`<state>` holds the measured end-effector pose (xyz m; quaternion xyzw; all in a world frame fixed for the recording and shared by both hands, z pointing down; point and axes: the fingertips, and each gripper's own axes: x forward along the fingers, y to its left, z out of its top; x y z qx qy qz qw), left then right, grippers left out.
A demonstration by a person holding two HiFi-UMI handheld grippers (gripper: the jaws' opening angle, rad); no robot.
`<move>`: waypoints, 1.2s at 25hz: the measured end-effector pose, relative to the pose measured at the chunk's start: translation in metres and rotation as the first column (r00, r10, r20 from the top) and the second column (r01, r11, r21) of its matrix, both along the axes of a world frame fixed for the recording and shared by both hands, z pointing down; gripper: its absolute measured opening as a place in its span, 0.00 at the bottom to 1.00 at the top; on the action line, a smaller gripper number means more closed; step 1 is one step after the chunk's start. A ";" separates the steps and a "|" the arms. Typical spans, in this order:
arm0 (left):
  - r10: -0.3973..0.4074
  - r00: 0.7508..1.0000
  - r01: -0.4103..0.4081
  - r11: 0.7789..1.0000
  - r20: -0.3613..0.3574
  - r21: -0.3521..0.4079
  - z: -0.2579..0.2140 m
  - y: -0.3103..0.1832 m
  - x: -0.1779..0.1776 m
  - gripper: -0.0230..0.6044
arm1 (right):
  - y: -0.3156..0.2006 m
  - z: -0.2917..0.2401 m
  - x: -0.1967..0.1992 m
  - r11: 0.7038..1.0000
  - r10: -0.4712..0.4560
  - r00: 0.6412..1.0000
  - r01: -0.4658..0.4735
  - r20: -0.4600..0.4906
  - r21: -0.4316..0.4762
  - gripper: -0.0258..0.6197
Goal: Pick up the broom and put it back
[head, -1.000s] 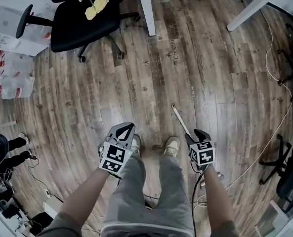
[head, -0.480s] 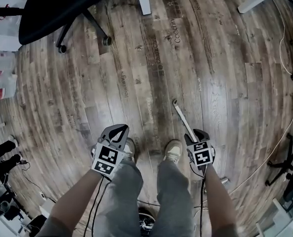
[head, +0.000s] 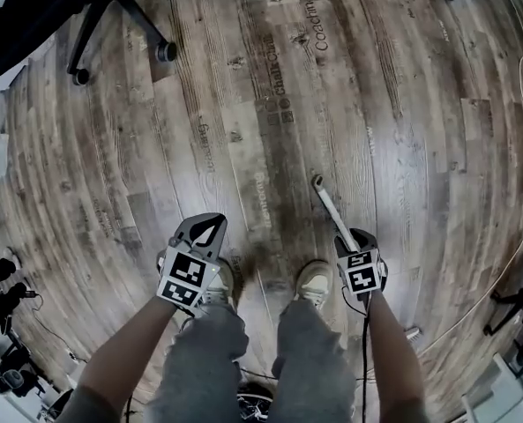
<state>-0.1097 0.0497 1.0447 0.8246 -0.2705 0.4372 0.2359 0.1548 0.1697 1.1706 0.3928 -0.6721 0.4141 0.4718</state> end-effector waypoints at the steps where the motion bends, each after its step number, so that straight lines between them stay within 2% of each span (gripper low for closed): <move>1: 0.001 1.000 -0.001 1.000 0.000 -0.006 0.008 0.001 -0.001 0.06 | 0.001 0.009 0.002 1.000 0.006 1.000 -0.006 -0.007 -0.003 0.31; 9: 0.015 1.000 -0.016 0.999 -0.025 -0.051 0.047 -0.001 -0.003 0.06 | 0.013 0.071 0.008 0.999 0.015 0.999 -0.017 -0.050 -0.029 0.30; 10: 0.018 0.999 -0.020 0.998 -0.029 -0.056 0.050 -0.002 -0.002 0.06 | 0.012 0.073 0.009 1.000 0.011 0.998 -0.012 -0.062 -0.023 0.30; 11: 0.024 0.999 -0.026 0.998 -0.031 -0.058 0.052 -0.003 -0.002 0.06 | 0.012 0.075 0.010 1.000 0.007 0.997 -0.008 -0.076 -0.017 0.25; 14: 0.045 0.999 -0.046 0.998 -0.018 -0.054 0.056 -0.007 -0.003 0.06 | 0.016 0.076 0.014 1.000 -0.007 0.995 0.007 -0.103 -0.006 0.19; 17: 0.010 1.000 -0.012 0.999 -0.025 -0.053 0.049 -0.018 -0.002 0.06 | 0.011 0.067 0.016 0.999 -0.023 0.993 0.026 -0.113 0.020 0.18; 22: 0.017 1.000 -0.017 1.000 -0.026 -0.021 -0.002 -0.036 0.000 0.06 | 0.005 0.006 0.026 0.995 0.035 0.992 -0.023 -0.122 0.095 0.18; 27: -0.024 0.999 0.025 0.999 -0.036 0.026 -0.083 -0.041 0.001 0.06 | 0.000 -0.090 0.034 0.979 0.079 0.989 -0.052 -0.128 0.197 0.18; 30: -0.005 0.999 0.007 0.998 -0.035 0.057 -0.139 -0.032 0.006 0.06 | 0.001 -0.156 0.042 0.962 0.118 0.982 -0.076 -0.148 0.262 0.18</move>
